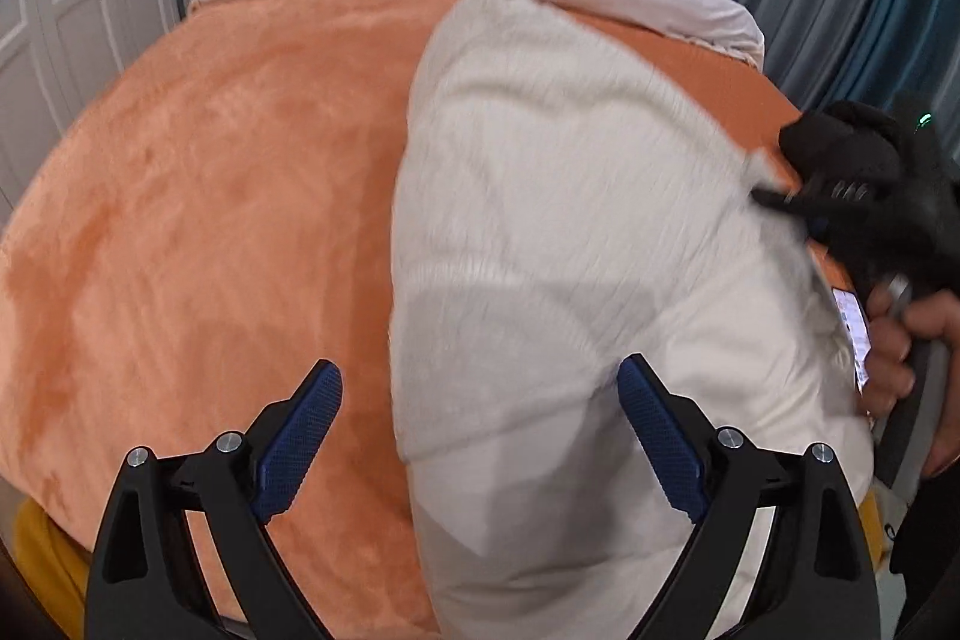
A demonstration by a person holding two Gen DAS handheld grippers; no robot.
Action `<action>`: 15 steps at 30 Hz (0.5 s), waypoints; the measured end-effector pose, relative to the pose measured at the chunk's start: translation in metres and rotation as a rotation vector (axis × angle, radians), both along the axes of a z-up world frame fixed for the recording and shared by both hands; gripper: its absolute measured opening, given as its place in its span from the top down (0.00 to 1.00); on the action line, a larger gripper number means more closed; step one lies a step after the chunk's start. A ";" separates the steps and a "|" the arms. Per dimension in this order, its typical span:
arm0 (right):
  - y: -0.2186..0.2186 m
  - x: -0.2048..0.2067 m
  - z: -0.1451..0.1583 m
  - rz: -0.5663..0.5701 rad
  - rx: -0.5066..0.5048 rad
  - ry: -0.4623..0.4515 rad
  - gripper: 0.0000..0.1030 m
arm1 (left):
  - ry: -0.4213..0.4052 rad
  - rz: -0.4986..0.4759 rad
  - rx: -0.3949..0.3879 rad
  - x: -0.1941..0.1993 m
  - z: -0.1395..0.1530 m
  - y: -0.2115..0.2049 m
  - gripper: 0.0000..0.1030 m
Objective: Fold large clothes
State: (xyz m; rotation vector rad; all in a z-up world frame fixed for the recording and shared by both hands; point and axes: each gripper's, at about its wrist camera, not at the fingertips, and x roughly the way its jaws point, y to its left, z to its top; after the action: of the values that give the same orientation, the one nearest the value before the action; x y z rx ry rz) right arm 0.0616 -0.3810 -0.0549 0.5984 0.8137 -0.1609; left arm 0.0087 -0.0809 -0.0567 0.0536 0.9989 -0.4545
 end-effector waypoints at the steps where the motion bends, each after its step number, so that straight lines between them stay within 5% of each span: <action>1: -0.003 -0.004 0.000 -0.015 0.005 -0.010 0.90 | 0.013 0.003 -0.014 -0.002 -0.003 0.002 0.10; 6: -0.001 -0.004 -0.055 -0.028 -0.036 0.067 0.84 | 0.024 -0.044 -0.030 0.000 -0.015 -0.013 0.05; 9: -0.005 0.002 -0.059 -0.014 -0.031 0.079 0.82 | 0.005 -0.044 0.001 0.001 -0.019 -0.021 0.05; 11: -0.008 0.001 -0.053 -0.007 -0.011 0.086 0.82 | 0.017 -0.039 0.006 0.004 -0.022 -0.021 0.05; 15: 0.008 -0.047 0.008 -0.033 -0.039 0.002 0.80 | 0.006 -0.020 0.040 -0.003 -0.005 -0.013 0.14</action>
State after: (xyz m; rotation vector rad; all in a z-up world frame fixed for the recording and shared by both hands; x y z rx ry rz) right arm 0.0149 -0.3731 -0.0468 0.5758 0.8014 -0.2074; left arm 0.0057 -0.0944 -0.0612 0.0983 1.0139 -0.4533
